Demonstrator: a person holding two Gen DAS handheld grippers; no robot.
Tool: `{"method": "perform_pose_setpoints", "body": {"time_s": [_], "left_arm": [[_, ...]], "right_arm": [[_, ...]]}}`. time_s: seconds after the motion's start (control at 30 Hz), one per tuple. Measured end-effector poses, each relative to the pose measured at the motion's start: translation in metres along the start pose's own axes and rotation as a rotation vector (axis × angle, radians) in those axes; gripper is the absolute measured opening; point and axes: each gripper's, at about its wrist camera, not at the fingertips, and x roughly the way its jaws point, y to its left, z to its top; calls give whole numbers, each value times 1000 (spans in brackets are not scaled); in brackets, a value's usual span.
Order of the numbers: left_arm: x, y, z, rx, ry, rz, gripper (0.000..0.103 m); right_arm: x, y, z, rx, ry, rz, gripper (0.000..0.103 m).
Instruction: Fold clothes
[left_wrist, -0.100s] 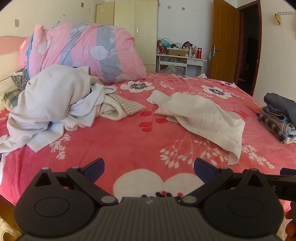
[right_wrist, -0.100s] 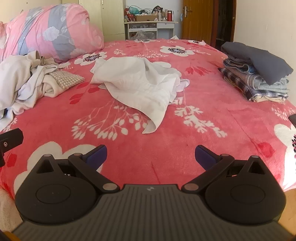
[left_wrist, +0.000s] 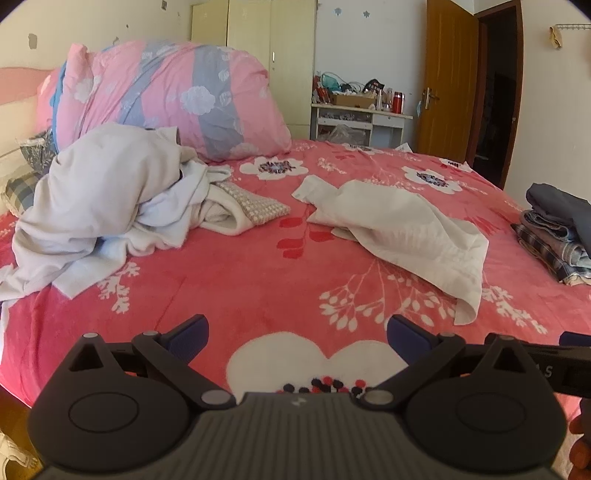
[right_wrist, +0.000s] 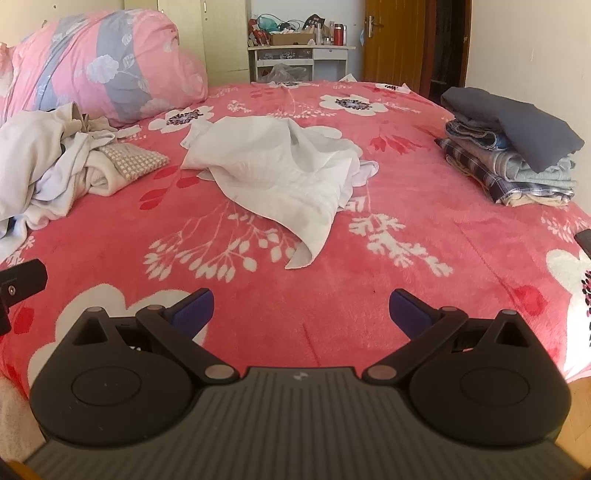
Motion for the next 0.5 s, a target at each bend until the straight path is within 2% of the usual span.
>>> {"method": "perform_pose_setpoints", "body": {"time_s": [0.2,0.33,0.5], "left_arm": [[5,8,-11,-3,36,-37,103],[10,18,-14,-53,103,-76,103],[12,27,-18,-77,152,-46,103]], "right_arm": [[-3,0,-1,13,-14,-10,102],[-4,0,-1,22,-24,-17,102],[-5,1,-2,29,-29,-20,102]]}}
